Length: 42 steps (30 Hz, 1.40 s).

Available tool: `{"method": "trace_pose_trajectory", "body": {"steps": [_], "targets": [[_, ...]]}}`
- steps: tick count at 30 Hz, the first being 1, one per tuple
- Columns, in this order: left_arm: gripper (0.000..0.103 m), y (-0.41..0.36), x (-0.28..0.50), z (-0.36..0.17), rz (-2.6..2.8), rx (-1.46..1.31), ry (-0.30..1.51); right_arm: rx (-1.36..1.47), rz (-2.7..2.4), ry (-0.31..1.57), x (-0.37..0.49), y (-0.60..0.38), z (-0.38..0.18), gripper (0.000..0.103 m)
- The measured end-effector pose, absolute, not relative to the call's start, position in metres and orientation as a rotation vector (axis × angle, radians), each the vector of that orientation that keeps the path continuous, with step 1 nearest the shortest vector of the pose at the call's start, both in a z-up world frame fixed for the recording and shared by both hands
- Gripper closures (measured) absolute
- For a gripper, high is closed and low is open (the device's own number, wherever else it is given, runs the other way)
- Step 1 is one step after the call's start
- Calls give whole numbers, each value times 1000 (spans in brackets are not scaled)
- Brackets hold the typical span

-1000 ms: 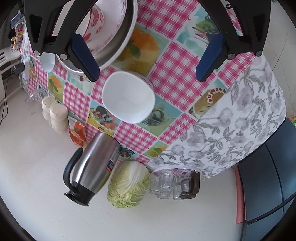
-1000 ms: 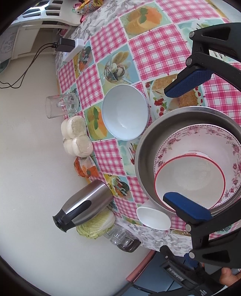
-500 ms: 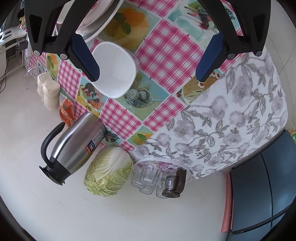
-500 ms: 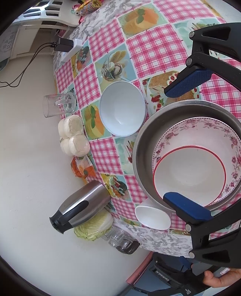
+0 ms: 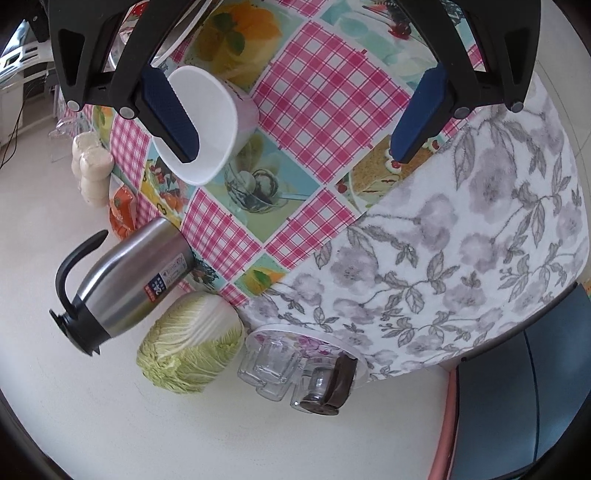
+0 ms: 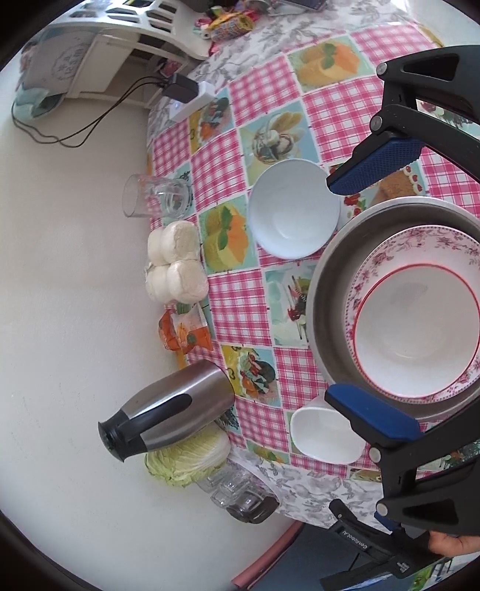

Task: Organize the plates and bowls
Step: 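Move both grippers over to the white square bowl beside the basin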

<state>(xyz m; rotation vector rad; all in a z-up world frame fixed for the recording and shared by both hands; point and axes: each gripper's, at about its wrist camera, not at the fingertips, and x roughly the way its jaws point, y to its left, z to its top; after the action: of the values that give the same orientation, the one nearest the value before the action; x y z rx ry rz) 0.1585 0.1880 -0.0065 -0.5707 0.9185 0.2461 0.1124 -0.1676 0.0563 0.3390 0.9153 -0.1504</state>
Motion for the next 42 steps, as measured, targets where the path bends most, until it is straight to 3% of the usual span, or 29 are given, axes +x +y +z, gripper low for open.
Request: {"method": "trace_pose_trajectory", "body": {"steps": [13, 32, 42], "targets": [[0, 198, 164, -22, 130, -633, 955, 243, -62, 941, 151, -101, 67, 0], [0, 210, 172, -47, 109, -724, 981, 222, -24, 1016, 191, -47, 37, 0], [6, 216, 183, -62, 118, -775, 1018, 212, -34, 1040, 209, -38, 27, 9]]}}
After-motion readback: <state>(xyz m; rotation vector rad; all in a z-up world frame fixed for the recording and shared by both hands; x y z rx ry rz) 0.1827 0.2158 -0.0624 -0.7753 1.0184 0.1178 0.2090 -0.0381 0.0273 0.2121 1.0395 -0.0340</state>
